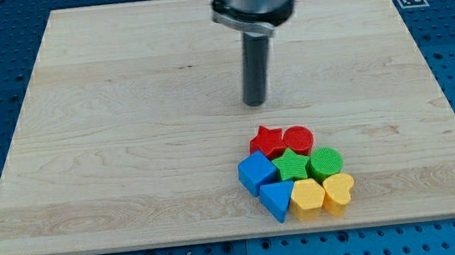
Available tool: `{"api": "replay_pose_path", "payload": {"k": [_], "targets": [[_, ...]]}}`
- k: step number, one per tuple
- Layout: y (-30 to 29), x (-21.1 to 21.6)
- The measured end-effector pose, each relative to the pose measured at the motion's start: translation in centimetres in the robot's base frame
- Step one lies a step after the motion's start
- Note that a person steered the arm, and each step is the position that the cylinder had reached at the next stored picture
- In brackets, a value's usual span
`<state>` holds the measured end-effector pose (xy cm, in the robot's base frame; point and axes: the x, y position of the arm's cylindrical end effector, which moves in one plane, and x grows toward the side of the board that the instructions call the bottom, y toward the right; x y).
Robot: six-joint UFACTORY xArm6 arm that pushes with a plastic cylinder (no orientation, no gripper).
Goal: Separate the red blocks from a group of blocks
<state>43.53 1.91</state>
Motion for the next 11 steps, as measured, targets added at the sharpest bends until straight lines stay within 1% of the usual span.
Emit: {"api": "replay_pose_path", "payload": {"k": [2, 3, 4, 6, 7, 8, 9, 10, 11], "targets": [[-8.9, -0.2], [-10.0, 2.4], [-9.6, 4.5], [-4.4, 6.4], [-3.0, 6.7], [-3.9, 6.8], [-4.0, 8.5], [-2.1, 9.4], [2.6, 8.9]]}}
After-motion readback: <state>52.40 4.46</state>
